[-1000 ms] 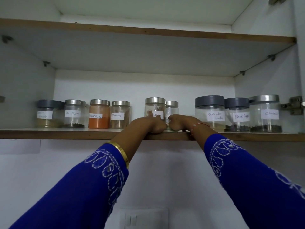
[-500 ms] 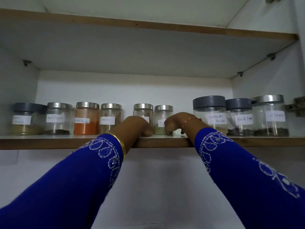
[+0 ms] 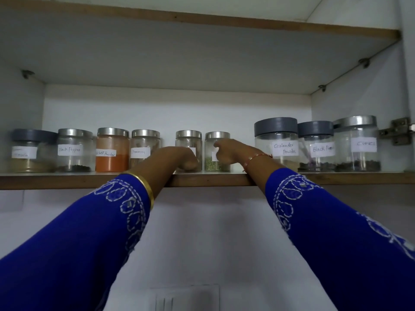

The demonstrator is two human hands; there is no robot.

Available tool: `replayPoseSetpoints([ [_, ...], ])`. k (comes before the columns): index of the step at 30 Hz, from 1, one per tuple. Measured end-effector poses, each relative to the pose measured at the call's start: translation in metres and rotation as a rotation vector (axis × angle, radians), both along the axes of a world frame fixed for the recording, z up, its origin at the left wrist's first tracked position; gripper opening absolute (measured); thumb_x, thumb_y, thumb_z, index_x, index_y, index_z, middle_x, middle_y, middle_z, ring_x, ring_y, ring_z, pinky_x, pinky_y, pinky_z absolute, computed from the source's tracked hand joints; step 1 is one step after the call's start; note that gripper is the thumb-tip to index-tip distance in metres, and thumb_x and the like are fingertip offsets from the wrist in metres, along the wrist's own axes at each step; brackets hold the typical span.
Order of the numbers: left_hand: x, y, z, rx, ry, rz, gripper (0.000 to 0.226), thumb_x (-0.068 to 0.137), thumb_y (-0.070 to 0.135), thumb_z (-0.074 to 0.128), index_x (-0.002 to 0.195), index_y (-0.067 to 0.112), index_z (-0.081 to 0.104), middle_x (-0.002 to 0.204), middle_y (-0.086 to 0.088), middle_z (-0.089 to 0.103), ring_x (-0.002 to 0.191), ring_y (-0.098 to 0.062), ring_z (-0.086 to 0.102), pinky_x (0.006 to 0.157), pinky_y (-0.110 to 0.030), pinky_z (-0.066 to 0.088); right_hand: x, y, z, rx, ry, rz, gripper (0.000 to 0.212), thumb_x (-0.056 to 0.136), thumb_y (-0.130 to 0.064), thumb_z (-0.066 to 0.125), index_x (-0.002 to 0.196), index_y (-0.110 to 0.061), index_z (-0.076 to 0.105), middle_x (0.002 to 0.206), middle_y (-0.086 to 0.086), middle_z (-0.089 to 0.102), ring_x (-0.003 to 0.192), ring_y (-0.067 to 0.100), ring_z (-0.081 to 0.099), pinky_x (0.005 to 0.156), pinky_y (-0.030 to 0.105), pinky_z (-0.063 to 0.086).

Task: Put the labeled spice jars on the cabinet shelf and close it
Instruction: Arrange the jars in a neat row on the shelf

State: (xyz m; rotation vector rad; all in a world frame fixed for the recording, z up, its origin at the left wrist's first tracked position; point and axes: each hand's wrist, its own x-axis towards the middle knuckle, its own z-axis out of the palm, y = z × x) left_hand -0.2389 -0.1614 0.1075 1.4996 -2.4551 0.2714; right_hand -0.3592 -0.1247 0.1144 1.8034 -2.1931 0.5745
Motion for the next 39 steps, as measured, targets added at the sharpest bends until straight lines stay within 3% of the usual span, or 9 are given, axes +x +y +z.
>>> replayPoseSetpoints([
  [4, -0.003, 0.031, -0.003, -0.075, 0.171, -0.157, 0.036, 0.098, 0.015, 0.035, 0.127, -0.003, 0.046, 0.132, -0.018, 0.051, 0.121, -0.029, 0.049, 0.096, -0.032, 0.039, 0.004, 0.037, -0.003, -0.259, 0.005, 0.156, 0.048, 0.090, 0.005, 0.036, 0.136, -0.004, 0.044, 0.141, 0.014, 0.045, 0.131, 0.028, 0.042, 0.104, 0.029, 0.036],
  [9, -0.012, 0.063, -0.007, -0.119, 0.320, -0.291, 0.046, 0.098, 0.019, 0.034, 0.142, 0.006, 0.032, 0.149, -0.016, 0.034, 0.135, -0.030, 0.036, 0.107, -0.034, 0.032, -0.006, 0.079, -0.005, -0.480, 0.008, 0.213, 0.041, 0.090, 0.004, 0.040, 0.128, -0.003, 0.054, 0.137, 0.014, 0.052, 0.128, 0.025, 0.047, 0.106, 0.029, 0.036],
  [13, -0.017, 0.087, -0.015, -0.151, 0.451, -0.408, 0.045, 0.097, 0.019, 0.035, 0.142, 0.010, 0.035, 0.149, -0.012, 0.036, 0.136, -0.027, 0.035, 0.107, -0.033, 0.031, -0.017, 0.112, -0.004, -0.621, -0.076, 0.187, 0.035, 0.091, 0.000, 0.044, 0.121, -0.007, 0.061, 0.129, 0.011, 0.059, 0.121, 0.022, 0.054, 0.106, 0.028, 0.040],
  [18, -0.019, 0.113, -0.038, -0.173, 0.572, -0.498, 0.045, 0.097, 0.016, 0.037, 0.141, 0.010, 0.037, 0.148, -0.012, 0.038, 0.135, -0.026, 0.037, 0.105, -0.029, 0.033, -0.023, 0.144, -0.010, -0.788, -0.177, 0.105, 0.030, 0.088, -0.001, 0.051, 0.113, -0.004, 0.066, 0.119, 0.011, 0.066, 0.108, 0.022, 0.062, 0.083, 0.017, 0.042],
  [23, -0.022, 0.127, -0.060, -0.248, 0.572, -0.527, 0.037, 0.095, 0.014, 0.038, 0.129, 0.004, 0.048, 0.124, -0.016, 0.058, 0.114, -0.029, 0.054, 0.082, -0.028, 0.040, -0.038, 0.175, -0.029, -0.763, -0.165, -0.031, 0.028, 0.087, 0.001, 0.050, 0.111, 0.002, 0.065, 0.115, 0.018, 0.065, 0.099, 0.027, 0.062, 0.076, 0.016, 0.042],
  [25, -0.022, 0.135, -0.063, -0.245, 0.561, -0.548, 0.038, 0.095, 0.015, 0.038, 0.130, 0.005, 0.047, 0.126, -0.016, 0.057, 0.116, -0.029, 0.053, 0.087, -0.030, 0.042, -0.048, 0.187, -0.031, -0.752, -0.169, -0.090, 0.027, 0.087, 0.002, 0.050, 0.110, 0.004, 0.065, 0.113, 0.020, 0.066, 0.087, 0.024, 0.062, 0.073, 0.014, 0.046],
  [28, -0.024, 0.146, -0.064, -0.240, 0.529, -0.568, 0.037, 0.094, 0.014, 0.038, 0.127, 0.002, 0.048, 0.129, -0.017, 0.055, 0.117, -0.029, 0.052, 0.091, -0.033, 0.042, -0.066, 0.201, -0.030, -0.756, -0.222, -0.157, 0.026, 0.087, 0.002, 0.051, 0.108, 0.004, 0.066, 0.114, 0.022, 0.065, 0.099, 0.028, 0.061, 0.079, 0.024, 0.044],
  [34, -0.051, 0.163, -0.062, -0.229, 0.496, -0.567, 0.038, 0.094, 0.018, 0.042, 0.130, 0.004, 0.045, 0.134, -0.015, 0.051, 0.122, -0.027, 0.049, 0.095, -0.032, 0.041, -0.103, 0.206, -0.034, -0.693, -0.309, -0.196, 0.029, 0.085, -0.003, 0.058, 0.113, 0.000, 0.063, 0.119, 0.018, 0.061, 0.109, 0.031, 0.058, 0.081, 0.026, 0.044],
  [39, -0.081, 0.172, -0.060, -0.257, 0.460, -0.532, 0.045, 0.095, 0.022, 0.044, 0.139, 0.009, 0.039, 0.154, -0.014, 0.021, 0.133, -0.030, 0.038, 0.106, -0.034, 0.034, -0.131, 0.193, -0.042, -0.544, -0.295, -0.130, 0.046, 0.084, -0.008, 0.062, 0.128, -0.005, 0.049, 0.125, 0.019, 0.059, 0.115, 0.030, 0.055, 0.080, 0.022, 0.037],
])
